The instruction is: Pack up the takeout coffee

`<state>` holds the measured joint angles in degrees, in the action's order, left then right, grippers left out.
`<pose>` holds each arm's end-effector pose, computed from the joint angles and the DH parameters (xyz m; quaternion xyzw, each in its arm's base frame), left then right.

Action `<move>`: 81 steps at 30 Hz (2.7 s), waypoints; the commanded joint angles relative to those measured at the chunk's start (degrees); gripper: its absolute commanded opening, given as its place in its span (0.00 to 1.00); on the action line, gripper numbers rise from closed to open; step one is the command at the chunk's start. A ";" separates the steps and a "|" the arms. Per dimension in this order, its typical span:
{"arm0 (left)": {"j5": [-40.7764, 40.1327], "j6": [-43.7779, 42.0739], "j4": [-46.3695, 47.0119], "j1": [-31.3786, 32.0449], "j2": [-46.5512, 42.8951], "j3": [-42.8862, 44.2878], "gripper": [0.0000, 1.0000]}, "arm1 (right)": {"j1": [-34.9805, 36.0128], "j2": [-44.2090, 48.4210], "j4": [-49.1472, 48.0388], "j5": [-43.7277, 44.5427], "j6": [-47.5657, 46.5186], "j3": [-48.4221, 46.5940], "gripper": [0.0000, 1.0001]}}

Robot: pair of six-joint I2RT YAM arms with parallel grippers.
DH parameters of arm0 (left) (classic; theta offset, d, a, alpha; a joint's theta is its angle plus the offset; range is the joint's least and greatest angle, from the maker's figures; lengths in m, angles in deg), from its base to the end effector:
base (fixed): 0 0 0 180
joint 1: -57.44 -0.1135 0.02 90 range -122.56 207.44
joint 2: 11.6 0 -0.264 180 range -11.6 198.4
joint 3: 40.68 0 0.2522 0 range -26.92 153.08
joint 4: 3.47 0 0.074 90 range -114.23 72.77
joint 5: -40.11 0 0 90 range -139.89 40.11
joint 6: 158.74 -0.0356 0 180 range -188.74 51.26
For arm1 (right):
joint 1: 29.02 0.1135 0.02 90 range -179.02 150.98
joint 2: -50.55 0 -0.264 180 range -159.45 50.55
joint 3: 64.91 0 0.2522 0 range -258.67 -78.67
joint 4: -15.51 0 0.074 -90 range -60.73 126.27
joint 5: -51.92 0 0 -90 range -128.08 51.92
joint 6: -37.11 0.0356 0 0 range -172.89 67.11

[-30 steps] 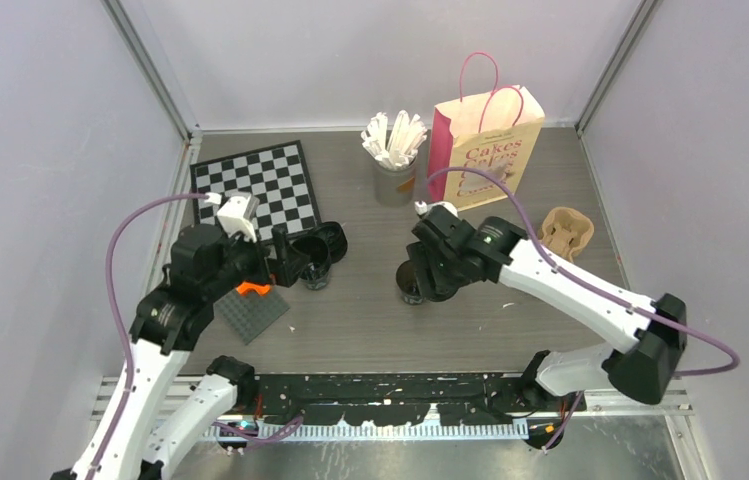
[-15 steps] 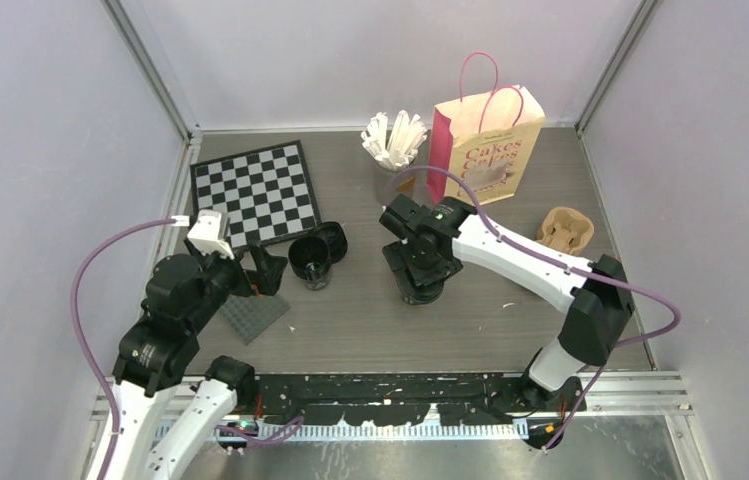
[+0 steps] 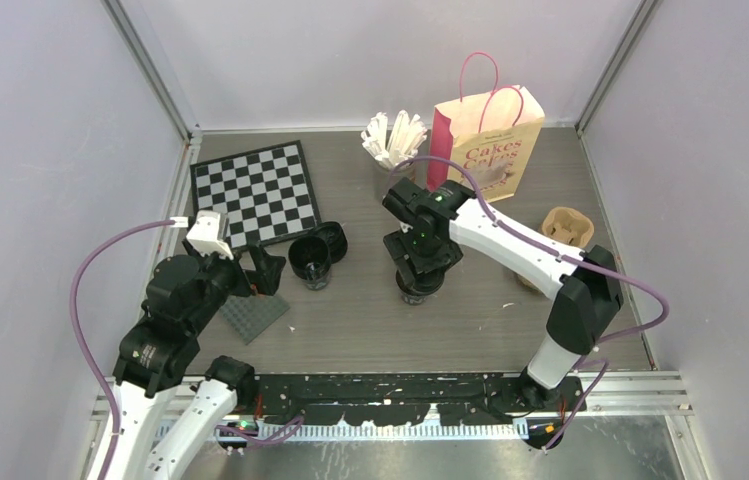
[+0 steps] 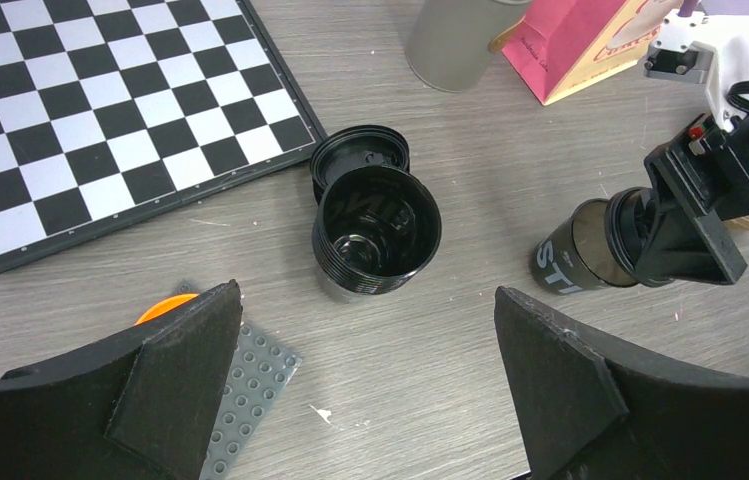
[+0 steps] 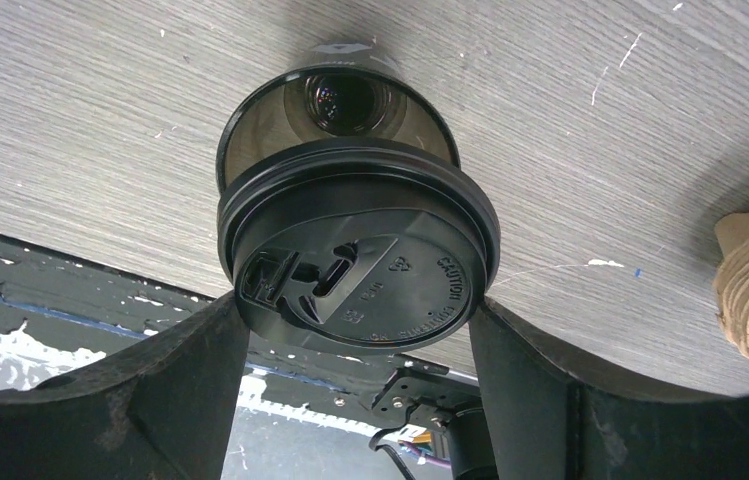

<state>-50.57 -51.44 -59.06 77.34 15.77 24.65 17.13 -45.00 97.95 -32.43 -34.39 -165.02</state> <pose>0.0837 -0.0298 0.3568 0.0148 0.8070 -0.1838 0.5611 0.2242 0.2283 0.2893 -0.2323 0.9657 0.0150 0.1153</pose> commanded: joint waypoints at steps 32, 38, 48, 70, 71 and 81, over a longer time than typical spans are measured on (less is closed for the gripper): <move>0.23 -1.57 2.37 0.07 -0.05 -0.51 1.00 | -1.15 -8.08 3.31 -2.96 -3.48 -7.39 0.85; 0.25 -1.66 2.36 0.05 -0.06 -0.51 1.00 | -1.16 -8.38 3.32 -3.05 -3.48 -7.89 0.86; 0.17 -1.74 2.36 0.05 -0.02 -0.51 1.00 | -1.15 -8.22 3.62 -3.34 -3.57 -8.27 0.91; 34.12 11.35 14.25 0.12 7.07 -0.22 0.94 | -9.39 19.06 -23.62 -2.70 4.14 15.89 0.79; 36.28 13.20 15.73 0.14 9.15 -0.49 0.91 | -10.93 21.32 -25.91 -3.63 4.37 18.38 0.80; 25.02 15.44 17.83 14.83 25.34 4.00 0.83 | -15.30 38.71 -44.72 -8.72 10.51 37.69 0.82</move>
<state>-20.54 -36.89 -44.67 85.97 36.50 24.45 2.62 -8.43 63.68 -39.86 -27.15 -129.67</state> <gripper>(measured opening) 0.839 0.819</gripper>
